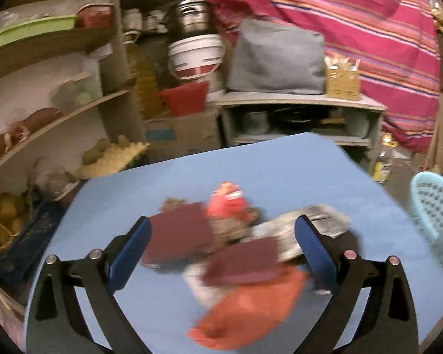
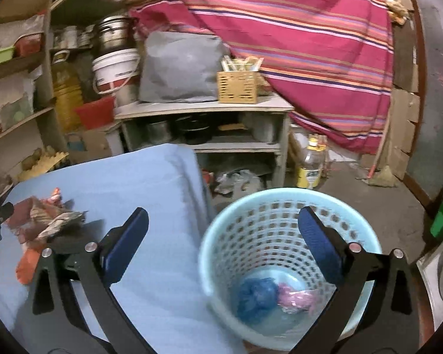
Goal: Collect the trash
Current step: 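Return both tools to the table and reach toward the remaining wrappers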
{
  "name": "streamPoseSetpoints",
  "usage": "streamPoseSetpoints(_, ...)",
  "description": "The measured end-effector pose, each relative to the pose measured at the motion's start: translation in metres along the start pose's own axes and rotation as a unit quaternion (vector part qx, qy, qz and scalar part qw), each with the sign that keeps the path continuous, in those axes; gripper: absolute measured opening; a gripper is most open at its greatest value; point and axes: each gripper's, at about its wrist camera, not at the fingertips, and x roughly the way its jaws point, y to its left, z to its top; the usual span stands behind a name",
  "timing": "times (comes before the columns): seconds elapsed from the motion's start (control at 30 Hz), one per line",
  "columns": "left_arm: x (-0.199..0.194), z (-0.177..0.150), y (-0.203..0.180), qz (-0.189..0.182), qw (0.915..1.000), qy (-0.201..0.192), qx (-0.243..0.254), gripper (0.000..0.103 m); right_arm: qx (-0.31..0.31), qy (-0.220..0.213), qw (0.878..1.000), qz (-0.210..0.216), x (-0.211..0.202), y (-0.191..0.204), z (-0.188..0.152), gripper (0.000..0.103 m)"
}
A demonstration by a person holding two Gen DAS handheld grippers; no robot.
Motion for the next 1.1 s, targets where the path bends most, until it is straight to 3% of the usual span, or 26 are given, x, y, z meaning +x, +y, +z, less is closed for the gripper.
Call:
streamPoseSetpoints(0.3, 0.028, -0.022, 0.078, 0.024, 0.9976, 0.03, -0.058, 0.095, -0.048, 0.023, 0.998, 0.033, 0.024, 0.079, -0.005, 0.099)
streamPoseSetpoints(0.73, 0.044, -0.038, 0.14, 0.06, 0.9933, 0.051, -0.085, 0.095, -0.058, 0.076, 0.993, 0.066, 0.065, 0.173, -0.012, 0.097)
streamPoseSetpoints(0.9, 0.051, -0.046, 0.164, 0.062, 0.9908, 0.064, -0.102, 0.095, -0.049, 0.114, 0.989, 0.079, 0.08, 0.189, -0.019, 0.079)
streamPoseSetpoints(1.1, 0.053, -0.048, 0.17, 0.057, 0.9908, 0.065, -0.104, 0.095, -0.054, 0.137, 0.984, 0.104, 0.088, 0.202, -0.024, 0.044)
